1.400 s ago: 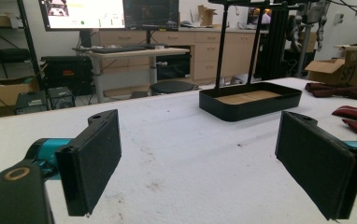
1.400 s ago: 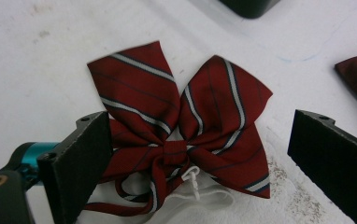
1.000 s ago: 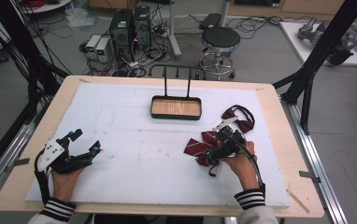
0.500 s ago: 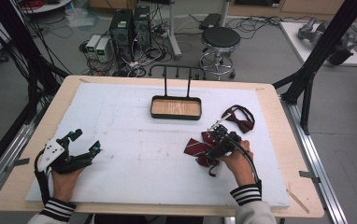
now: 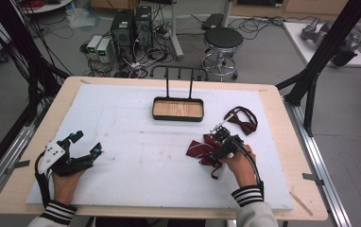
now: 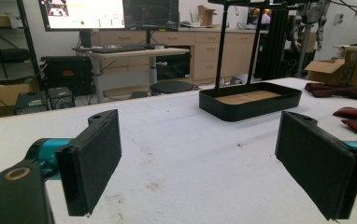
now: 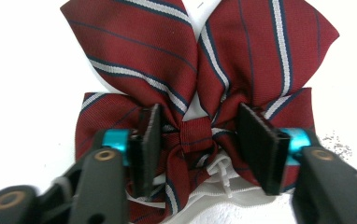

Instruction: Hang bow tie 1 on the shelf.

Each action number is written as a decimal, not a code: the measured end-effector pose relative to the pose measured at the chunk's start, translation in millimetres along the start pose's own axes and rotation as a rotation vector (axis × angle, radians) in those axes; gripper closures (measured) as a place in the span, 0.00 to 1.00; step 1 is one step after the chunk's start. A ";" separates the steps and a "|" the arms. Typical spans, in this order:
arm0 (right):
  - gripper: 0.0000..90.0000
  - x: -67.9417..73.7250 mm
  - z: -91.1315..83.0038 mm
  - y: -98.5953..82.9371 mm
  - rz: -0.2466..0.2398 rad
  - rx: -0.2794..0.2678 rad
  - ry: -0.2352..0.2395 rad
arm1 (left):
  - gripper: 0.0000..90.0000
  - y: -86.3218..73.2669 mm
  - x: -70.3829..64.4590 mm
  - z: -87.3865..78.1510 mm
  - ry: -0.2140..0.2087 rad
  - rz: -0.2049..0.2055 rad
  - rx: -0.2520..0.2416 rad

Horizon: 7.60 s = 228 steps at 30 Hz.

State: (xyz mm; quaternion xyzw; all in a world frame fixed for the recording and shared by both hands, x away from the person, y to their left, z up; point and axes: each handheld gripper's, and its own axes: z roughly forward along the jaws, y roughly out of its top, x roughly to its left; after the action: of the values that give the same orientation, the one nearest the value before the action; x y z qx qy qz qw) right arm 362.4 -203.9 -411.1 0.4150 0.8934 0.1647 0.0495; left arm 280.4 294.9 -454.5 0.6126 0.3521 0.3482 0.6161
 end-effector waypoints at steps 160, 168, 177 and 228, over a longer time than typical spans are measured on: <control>0.76 -82.3 -90.9 127.8 0.181 -0.884 -0.355 | 0.17 0.0 0.2 0.1 0.002 -0.003 0.001; 0.76 -93.8 -88.7 115.5 0.202 -0.819 -0.372 | 0.17 0.1 0.3 0.1 0.000 -0.001 0.003; 0.75 -97.3 -88.8 111.3 0.194 -0.763 -0.383 | 0.17 0.1 0.1 0.1 0.000 0.001 0.004; 0.11 -82.4 -127.5 47.9 0.070 -0.884 -0.256 | 0.17 -0.3 -0.1 -0.8 -0.003 0.002 -0.010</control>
State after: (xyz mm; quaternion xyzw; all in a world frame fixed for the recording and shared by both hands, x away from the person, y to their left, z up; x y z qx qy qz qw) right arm 422.1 -269.8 -279.1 0.4009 0.7097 0.4788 0.3261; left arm 279.6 295.2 -454.8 0.6105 0.3488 0.3497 0.6192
